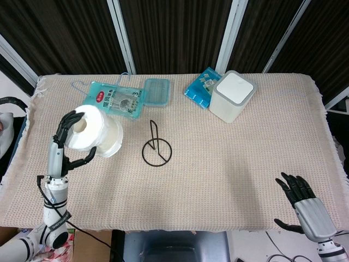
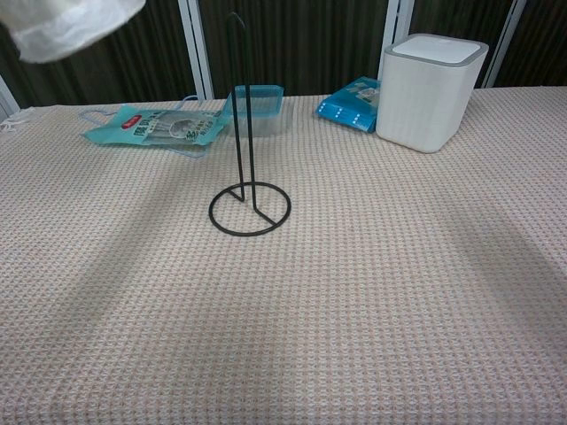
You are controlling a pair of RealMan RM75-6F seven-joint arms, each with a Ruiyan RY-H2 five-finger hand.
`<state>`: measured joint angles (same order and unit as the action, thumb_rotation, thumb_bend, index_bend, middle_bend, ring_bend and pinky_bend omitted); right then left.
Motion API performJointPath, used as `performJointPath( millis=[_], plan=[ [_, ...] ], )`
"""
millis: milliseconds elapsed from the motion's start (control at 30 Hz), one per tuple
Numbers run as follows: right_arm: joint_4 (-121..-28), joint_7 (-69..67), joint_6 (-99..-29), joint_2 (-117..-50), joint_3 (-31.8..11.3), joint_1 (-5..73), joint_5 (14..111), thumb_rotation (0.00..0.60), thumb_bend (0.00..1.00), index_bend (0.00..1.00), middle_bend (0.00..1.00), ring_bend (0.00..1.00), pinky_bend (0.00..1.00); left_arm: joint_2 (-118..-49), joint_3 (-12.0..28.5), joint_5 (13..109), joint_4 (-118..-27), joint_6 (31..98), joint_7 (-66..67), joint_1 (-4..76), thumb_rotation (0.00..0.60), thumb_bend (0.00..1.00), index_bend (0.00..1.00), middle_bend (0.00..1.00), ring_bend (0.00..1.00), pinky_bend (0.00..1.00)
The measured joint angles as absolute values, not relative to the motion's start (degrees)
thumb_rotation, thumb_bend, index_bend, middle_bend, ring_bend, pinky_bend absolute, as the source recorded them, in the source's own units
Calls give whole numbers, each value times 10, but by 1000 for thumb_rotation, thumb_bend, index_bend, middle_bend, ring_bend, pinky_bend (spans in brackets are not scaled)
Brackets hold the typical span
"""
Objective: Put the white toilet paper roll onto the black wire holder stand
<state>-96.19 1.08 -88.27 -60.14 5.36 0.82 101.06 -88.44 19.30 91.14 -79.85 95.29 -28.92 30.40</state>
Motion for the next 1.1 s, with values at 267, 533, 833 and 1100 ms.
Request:
performJointPath(
  millis=[267,533,833,1100],
  plan=[
    [-964,8,-873,-598,50,11,998,600,136,0,0,0,0,-869,259,866,-879,871,-171,393,600,524,189,270,339,676],
    [-967,-8,-880,-588,45,10,990,600,136,0,0,0,0,-916,271,832,-825,840,-132,439,600,524,190,271,338,675],
    [-964,-11,-879,-587,44,10,988,600,136,0,0,0,0,-948,269,816,-793,831,-116,464,600,523,190,271,339,675],
    [-964,-10,-881,-587,45,8,991,600,137,0,0,0,0,-953,260,818,-800,830,-107,469,600,521,190,270,339,678]
  ],
)
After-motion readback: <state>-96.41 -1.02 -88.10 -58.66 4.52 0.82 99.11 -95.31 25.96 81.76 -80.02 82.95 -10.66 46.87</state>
